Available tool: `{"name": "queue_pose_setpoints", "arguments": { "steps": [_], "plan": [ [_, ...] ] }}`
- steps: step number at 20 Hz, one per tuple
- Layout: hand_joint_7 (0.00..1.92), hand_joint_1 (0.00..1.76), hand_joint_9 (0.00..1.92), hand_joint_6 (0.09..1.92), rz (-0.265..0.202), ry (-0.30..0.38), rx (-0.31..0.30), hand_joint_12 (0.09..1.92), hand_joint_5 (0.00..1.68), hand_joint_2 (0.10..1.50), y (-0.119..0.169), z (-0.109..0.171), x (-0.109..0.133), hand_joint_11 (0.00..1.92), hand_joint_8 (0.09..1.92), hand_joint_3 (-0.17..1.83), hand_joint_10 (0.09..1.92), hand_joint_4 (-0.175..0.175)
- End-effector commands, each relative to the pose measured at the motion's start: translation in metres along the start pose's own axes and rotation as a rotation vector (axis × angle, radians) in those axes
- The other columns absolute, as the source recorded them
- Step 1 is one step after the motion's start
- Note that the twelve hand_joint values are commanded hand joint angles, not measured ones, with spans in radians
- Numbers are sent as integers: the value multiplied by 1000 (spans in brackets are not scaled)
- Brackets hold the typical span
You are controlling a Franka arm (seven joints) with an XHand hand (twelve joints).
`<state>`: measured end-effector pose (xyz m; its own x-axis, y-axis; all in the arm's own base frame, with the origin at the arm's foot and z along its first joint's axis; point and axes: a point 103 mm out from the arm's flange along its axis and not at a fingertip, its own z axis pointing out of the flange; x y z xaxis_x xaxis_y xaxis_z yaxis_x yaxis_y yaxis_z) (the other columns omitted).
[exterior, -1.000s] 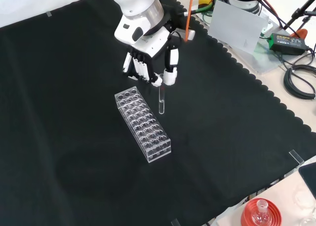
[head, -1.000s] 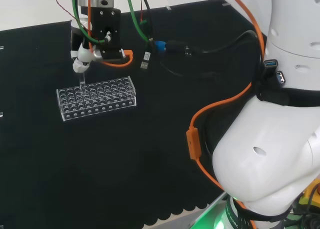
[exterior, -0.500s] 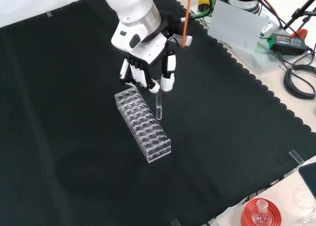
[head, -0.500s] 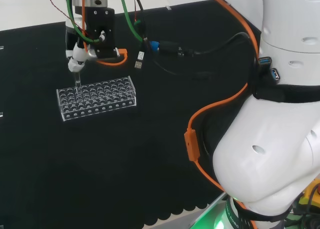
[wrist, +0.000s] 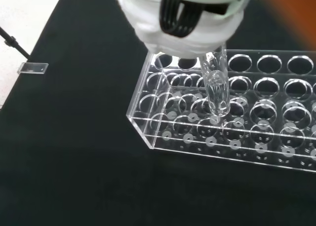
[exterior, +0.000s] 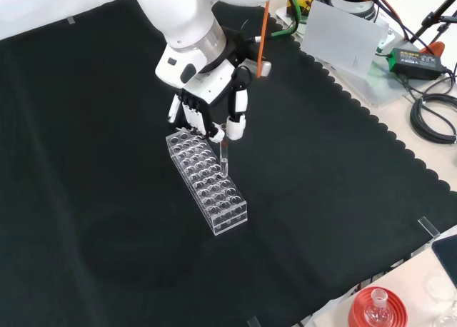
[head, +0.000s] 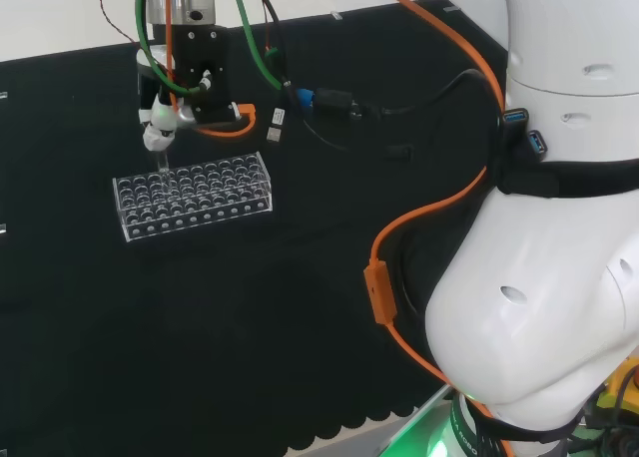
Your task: Put the test tube back in the rack.
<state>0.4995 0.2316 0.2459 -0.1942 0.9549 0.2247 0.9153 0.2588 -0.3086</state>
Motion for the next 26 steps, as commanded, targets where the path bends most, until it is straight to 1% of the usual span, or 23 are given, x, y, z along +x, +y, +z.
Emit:
{"name": "queue_pose_setpoints", "arguments": {
  "steps": [1,14,26],
  "plan": [
    [1310,1310,1182,638,5,2,4,1371,1247,715,1,1,-3,484,600,544,523,-175],
    [1311,1310,1183,637,12,25,4,1371,1248,715,2,4,-14,485,599,544,522,-175],
    [1311,1310,1183,637,13,11,13,1371,1248,714,1,8,-18,484,598,545,522,-175]
  ]
}}
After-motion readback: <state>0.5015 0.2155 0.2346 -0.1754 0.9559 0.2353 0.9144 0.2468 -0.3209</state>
